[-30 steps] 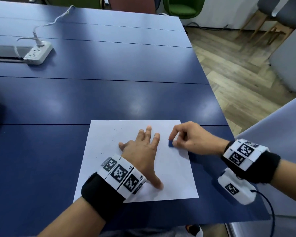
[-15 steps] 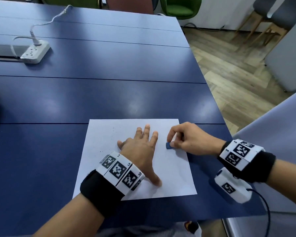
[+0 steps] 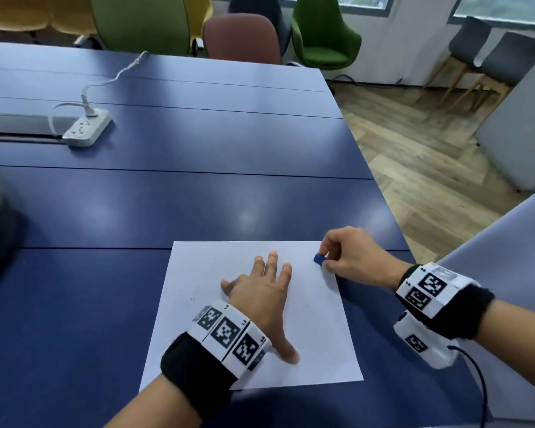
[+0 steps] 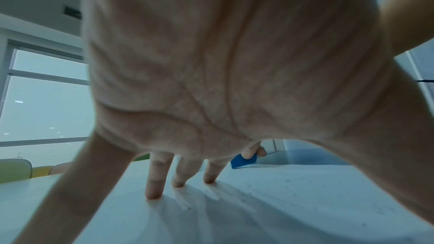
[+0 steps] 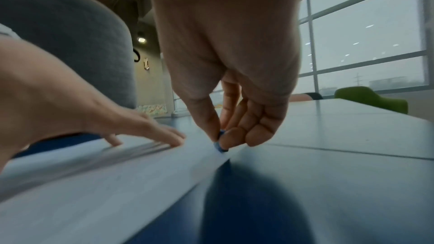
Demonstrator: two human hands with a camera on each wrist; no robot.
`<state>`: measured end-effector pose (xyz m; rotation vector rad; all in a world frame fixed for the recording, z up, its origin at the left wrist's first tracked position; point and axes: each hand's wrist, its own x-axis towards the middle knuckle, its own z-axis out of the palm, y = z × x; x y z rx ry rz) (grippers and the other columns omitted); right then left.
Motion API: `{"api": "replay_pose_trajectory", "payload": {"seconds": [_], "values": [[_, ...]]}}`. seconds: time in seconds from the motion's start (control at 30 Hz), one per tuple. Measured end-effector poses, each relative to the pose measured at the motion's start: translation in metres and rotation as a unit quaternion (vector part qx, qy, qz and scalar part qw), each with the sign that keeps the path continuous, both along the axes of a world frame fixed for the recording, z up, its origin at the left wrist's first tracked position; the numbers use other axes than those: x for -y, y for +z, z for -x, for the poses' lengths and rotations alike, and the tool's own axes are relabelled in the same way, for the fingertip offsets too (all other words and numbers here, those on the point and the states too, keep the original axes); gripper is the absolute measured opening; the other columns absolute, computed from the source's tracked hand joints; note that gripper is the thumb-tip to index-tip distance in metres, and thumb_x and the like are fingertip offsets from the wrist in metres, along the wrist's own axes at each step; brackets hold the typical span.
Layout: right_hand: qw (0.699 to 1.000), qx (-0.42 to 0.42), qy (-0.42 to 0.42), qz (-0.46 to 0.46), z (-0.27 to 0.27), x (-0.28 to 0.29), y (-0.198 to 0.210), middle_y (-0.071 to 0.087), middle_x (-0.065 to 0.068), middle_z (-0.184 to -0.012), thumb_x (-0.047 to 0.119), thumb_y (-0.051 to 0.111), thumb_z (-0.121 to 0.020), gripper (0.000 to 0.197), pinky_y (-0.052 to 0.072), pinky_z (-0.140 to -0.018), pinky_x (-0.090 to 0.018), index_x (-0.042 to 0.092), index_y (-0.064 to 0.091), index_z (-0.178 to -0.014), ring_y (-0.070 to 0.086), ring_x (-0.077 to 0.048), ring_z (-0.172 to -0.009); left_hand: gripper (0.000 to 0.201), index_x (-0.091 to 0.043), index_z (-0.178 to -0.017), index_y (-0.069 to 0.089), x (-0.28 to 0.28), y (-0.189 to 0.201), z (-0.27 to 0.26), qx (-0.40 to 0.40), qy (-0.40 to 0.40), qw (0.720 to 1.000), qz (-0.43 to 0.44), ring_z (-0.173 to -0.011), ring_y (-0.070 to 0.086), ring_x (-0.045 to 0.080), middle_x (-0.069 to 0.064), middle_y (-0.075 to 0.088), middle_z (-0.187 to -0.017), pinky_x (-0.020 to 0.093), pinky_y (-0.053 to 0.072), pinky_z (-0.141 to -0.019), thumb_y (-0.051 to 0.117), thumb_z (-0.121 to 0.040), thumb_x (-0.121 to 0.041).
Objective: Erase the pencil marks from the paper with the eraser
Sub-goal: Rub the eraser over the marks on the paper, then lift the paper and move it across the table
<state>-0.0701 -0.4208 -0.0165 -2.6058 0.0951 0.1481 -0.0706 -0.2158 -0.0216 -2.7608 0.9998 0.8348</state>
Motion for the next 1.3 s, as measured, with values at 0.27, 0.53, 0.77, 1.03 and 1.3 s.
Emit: {"api": "replay_pose_trajectory", "payload": {"seconds": [0.27, 0.53, 0.77, 1.03, 1.3], "values": [[0.997, 0.021, -0.068, -0.025, -0.012, 0.022, -0.006, 0.067, 0.003, -0.069, 0.008, 0.067, -0.079, 0.007, 0.044, -0.053, -0.006, 0.014, 0.067, -0.082, 0.061, -0.005, -0.057, 0.138, -0.016, -0.154, -0.009, -0.002, 0.0, -0.001, 0.007, -0.019, 1.0, 0.006, -0.149, -0.006, 0.028, 0.006, -0.017, -0.162, 0.068, 0.034, -0.103, 0.078, -0.061, -0.068], [0.99, 0.005, -0.112, 0.089, -0.03, 0.046, -0.002, 0.066, 0.001, -0.087, 0.012, 0.064, -0.08, 0.009, 0.053, -0.072, -0.03, 0.016, 0.067, -0.088, 0.062, -0.015, -0.076, 0.105, -0.013, -0.154, 0.008, -0.014, 0.014, -0.018, -0.015, 0.017, 0.997, 0.075, -0.147, 0.006, 0.028, 0.005, -0.016, -0.162, 0.051, 0.04, -0.105, 0.062, -0.08, -0.066], [0.986, -0.021, 0.098, 0.136, -0.033, 0.005, 0.003, 0.053, 0.009, -0.093, 0.03, 0.07, -0.081, 0.018, 0.045, -0.071, -0.026, 0.023, 0.067, -0.098, 0.053, -0.011, -0.083, 0.066, -0.022, -0.145, 0.034, -0.075, 0.042, -0.062, 0.063, 0.096, 0.991, 0.062, -0.132, 0.04, 0.021, -0.002, 0.036, -0.149, 0.04, 0.041, -0.1, 0.045, -0.093, -0.062], [0.983, -0.028, 0.096, 0.153, -0.032, -0.002, -0.002, 0.056, 0.012, -0.09, 0.024, 0.063, -0.083, 0.012, 0.051, -0.078, -0.03, 0.023, 0.068, -0.094, 0.057, -0.013, -0.088, 0.033, -0.023, -0.089, 0.048, -0.131, 0.026, -0.101, 0.03, 0.217, 0.974, 0.053, -0.09, 0.054, 0.017, -0.001, 0.054, -0.1, 0.036, 0.048, -0.086, 0.048, -0.094, -0.056], [0.992, -0.005, 0.054, 0.117, -0.029, -0.007, -0.001, 0.058, 0.011, -0.089, 0.023, 0.063, -0.083, 0.003, 0.047, -0.07, -0.026, 0.025, 0.061, -0.084, 0.058, -0.014, -0.083, 0.017, -0.016, -0.104, 0.067, -0.141, 0.017, -0.11, 0.038, 0.252, 0.954, 0.157, -0.086, 0.059, 0.012, -0.006, 0.063, -0.093, 0.022, 0.042, -0.074, 0.057, -0.097, -0.028]]}}
